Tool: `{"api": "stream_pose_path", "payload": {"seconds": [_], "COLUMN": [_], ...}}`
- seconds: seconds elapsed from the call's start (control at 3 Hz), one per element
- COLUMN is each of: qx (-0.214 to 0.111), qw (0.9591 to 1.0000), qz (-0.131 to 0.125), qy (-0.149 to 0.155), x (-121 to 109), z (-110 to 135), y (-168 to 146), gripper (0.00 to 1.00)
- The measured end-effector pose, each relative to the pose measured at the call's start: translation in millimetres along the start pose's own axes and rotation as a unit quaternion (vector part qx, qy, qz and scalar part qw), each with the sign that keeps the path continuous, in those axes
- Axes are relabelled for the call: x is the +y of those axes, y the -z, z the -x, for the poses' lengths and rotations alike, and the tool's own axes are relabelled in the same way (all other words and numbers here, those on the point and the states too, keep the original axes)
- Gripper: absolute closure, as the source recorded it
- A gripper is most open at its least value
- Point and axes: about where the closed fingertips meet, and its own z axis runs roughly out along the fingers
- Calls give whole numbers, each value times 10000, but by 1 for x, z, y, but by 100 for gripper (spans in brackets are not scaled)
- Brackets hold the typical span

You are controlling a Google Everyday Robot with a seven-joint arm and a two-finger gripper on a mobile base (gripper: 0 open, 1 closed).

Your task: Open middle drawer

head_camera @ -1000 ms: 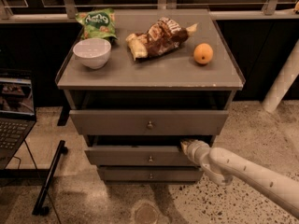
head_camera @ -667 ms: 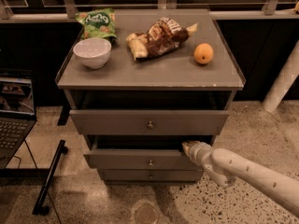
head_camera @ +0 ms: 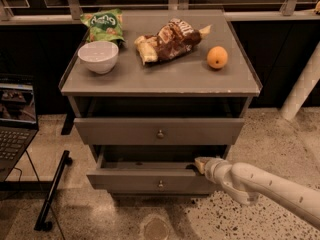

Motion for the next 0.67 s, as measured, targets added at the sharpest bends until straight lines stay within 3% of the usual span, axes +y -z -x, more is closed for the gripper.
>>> {"api": "stream_pose_path", "payload": {"seconds": [0.33,0.67], "qx": [235,235], "qw": [9985,9985], "qz": [235,235], "qy": [-436,-436], "x": [10,10], "z": [-26,-26], "y": [27,27], "gripper": [100,100]}}
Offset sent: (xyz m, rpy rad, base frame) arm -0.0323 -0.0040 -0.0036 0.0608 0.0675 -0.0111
